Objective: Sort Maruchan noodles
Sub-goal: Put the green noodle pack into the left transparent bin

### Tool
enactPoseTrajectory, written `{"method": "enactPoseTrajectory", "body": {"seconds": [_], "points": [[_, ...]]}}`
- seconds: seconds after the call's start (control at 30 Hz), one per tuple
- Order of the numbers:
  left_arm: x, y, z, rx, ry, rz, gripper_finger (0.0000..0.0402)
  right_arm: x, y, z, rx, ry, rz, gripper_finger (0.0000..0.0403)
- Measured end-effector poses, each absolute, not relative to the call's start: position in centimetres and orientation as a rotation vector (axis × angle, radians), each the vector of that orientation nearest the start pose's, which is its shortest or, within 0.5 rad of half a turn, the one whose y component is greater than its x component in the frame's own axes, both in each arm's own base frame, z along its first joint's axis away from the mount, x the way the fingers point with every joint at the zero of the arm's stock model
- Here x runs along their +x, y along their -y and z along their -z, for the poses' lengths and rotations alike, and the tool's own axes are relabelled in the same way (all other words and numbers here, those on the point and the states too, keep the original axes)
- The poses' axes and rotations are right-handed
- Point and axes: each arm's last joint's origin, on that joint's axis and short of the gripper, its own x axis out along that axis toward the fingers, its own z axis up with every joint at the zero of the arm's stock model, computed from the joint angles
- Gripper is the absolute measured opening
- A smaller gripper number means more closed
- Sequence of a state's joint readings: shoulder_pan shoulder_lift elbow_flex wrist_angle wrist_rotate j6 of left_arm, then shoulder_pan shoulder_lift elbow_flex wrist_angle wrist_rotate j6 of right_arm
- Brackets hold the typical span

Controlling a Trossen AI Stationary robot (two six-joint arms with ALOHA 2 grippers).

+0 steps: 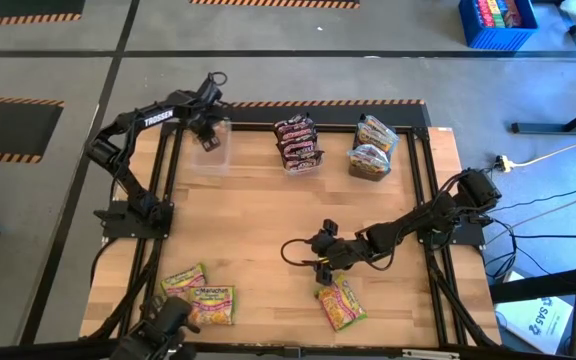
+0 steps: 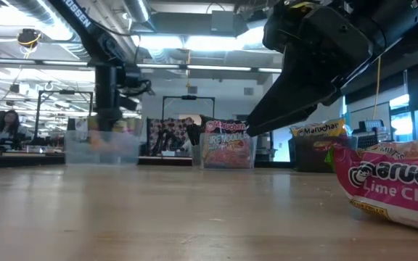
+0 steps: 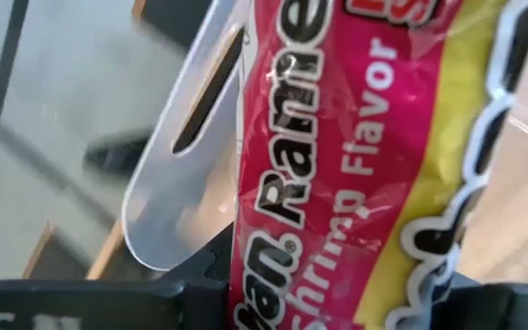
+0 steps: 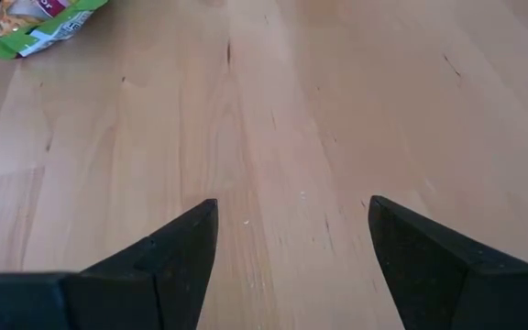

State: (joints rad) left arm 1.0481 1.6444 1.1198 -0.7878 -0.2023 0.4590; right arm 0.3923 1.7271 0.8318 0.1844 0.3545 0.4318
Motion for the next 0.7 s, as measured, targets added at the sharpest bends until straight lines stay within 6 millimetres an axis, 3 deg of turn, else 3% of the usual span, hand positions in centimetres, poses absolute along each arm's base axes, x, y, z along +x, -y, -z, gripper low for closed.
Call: {"method": "enactPoseTrajectory", "body": {"seconds": [0.17, 0.33, 0.5, 0.7], "points": [[14.2, -25.9, -20.1, -0.272, -1.561, -0.717, 0.0122, 31.2, -11.8, -14.9, 0.131, -0.656, 0.091, 0.0264], [15.2, -25.6, -20.2, -0.129, -1.595, -0.612, 0.0122, 31.2, -11.8, -14.9, 0.117, -0.657, 0.086, 0.0264], [15.5, -26.0, -20.3, -0.093, -1.551, -0.636, 0.0122, 31.2, -11.8, -14.9, 0.121, -0.657, 0.087, 0.0264], [15.9, -26.1, -19.8, -0.183, -1.476, -0.634, 0.0122, 31.2, -11.8, -14.9, 0.124, -0.652, 0.087, 0.0264]]}}
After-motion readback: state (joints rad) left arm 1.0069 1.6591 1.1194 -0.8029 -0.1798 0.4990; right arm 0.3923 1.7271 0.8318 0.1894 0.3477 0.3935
